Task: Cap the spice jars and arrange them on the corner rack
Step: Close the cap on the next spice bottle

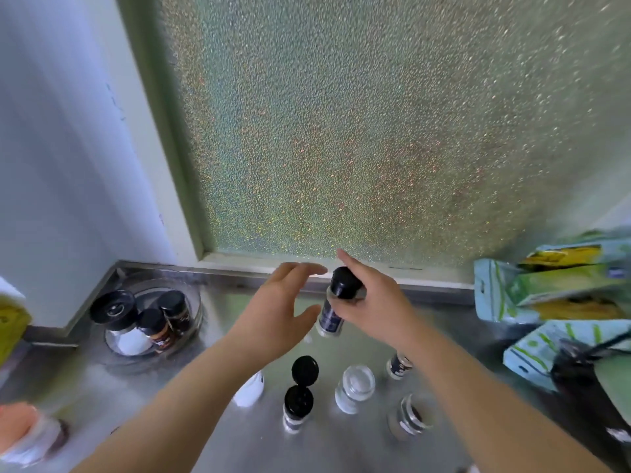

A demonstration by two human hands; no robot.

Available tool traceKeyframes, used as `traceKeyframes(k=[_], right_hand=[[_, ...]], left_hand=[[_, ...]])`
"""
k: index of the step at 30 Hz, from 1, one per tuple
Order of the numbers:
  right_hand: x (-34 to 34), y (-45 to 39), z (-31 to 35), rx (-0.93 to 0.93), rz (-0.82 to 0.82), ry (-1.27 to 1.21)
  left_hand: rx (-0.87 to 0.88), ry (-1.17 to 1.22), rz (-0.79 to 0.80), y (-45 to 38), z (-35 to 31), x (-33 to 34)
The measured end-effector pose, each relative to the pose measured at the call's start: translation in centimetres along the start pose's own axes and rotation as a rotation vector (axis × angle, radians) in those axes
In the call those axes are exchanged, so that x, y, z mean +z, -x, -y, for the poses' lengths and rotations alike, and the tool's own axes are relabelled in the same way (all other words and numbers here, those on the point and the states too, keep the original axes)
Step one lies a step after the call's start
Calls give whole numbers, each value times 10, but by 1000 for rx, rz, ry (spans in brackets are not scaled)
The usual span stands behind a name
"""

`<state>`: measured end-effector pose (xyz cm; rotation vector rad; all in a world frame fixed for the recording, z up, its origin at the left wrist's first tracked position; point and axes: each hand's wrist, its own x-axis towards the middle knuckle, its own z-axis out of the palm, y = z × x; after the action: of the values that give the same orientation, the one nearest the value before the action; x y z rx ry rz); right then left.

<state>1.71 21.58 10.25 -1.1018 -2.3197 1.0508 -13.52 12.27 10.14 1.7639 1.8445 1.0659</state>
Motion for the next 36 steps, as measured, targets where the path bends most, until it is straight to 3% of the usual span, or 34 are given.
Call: traceKeyframes(k=[6,13,19,36], right_hand=[[-36,27,44,-68,37,29],[-49,47,47,-68,-108,-253],[-60,69,64,-183,-182,-228],[-59,92,76,-223,-235,-168]], left_hand=[[78,240,45,0,-47,-7],[140,314,29,5,-76,-20],[171,398,95,9,-91,-28],[57,564,61,25,-102,-28]])
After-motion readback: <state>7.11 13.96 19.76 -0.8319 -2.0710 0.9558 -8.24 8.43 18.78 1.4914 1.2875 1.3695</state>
